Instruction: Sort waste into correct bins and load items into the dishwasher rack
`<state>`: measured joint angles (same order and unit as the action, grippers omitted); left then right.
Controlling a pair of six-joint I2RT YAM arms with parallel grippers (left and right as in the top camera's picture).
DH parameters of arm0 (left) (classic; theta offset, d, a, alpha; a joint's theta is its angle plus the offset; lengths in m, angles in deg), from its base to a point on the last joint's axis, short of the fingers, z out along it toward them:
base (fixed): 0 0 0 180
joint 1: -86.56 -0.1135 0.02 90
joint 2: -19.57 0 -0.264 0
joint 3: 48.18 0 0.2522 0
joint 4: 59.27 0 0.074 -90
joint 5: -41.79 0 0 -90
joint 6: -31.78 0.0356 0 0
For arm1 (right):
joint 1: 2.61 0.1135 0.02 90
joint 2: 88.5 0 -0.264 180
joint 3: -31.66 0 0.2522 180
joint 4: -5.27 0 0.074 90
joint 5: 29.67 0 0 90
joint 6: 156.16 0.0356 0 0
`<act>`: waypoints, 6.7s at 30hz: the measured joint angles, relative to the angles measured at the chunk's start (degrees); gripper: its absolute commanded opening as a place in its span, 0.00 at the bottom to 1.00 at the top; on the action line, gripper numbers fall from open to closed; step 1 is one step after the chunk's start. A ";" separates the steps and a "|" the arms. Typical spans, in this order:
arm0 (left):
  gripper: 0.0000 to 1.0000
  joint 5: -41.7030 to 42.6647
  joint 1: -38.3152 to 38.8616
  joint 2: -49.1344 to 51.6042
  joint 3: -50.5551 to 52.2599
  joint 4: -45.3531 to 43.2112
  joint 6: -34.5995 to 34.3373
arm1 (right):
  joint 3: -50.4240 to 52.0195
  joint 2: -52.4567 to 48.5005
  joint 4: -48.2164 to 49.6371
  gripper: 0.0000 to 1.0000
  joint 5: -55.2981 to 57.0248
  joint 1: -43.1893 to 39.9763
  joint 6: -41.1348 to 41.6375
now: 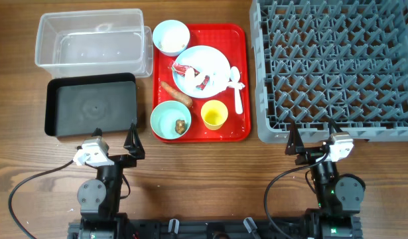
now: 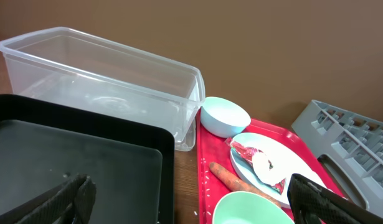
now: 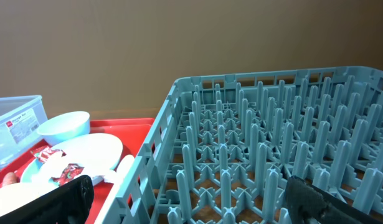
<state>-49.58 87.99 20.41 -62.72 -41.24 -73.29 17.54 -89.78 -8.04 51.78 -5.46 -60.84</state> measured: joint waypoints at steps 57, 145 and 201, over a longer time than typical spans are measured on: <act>1.00 2.80 0.00 0.11 -1.42 -5.64 0.81 | -2.60 -0.96 9.05 1.00 -4.57 0.00 -0.09; 0.04 -4.79 18.80 118.90 -112.69 43.71 -4.79 | -62.40 -65.68 -35.98 1.00 -23.41 -0.11 -5.42; 0.77 5.88 28.28 128.37 -114.12 53.66 23.65 | -62.40 -65.68 -36.20 1.00 -23.41 -0.11 -5.40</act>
<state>-43.70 116.27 148.78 -176.83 12.42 -49.64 -44.86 -155.46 -44.24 28.37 -5.57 -66.24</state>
